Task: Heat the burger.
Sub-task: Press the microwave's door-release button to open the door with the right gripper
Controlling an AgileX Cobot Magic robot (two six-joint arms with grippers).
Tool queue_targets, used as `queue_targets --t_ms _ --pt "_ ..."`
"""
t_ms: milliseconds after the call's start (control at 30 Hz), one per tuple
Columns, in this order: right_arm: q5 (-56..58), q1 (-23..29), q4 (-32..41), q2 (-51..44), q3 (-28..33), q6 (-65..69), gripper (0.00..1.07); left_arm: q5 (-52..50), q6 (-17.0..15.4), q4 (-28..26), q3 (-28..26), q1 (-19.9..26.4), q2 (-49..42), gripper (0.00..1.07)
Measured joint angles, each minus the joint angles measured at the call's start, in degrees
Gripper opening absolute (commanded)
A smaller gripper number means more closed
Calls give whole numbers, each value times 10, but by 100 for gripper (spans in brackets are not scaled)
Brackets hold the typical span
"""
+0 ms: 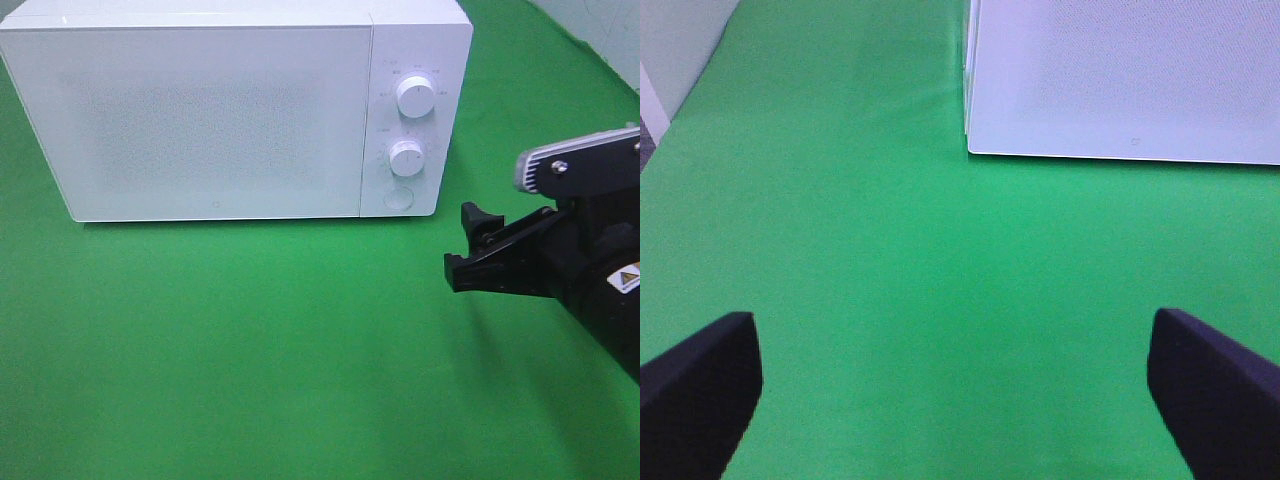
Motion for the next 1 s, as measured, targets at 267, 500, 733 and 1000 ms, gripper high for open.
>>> queue_targets --t_ms 267,500,733,1000 --pt "-8 6 5 81 -57 37 76 0 0 0 0 0 0 98" --pt "-10 6 5 127 -96 60 76 0 0 0 0 0 0 98" --pt "-10 6 5 162 -128 65 76 0 0 0 0 0 0 98" --pt "-11 5 4 207 -156 70 76 0 0 0 0 0 0 98"
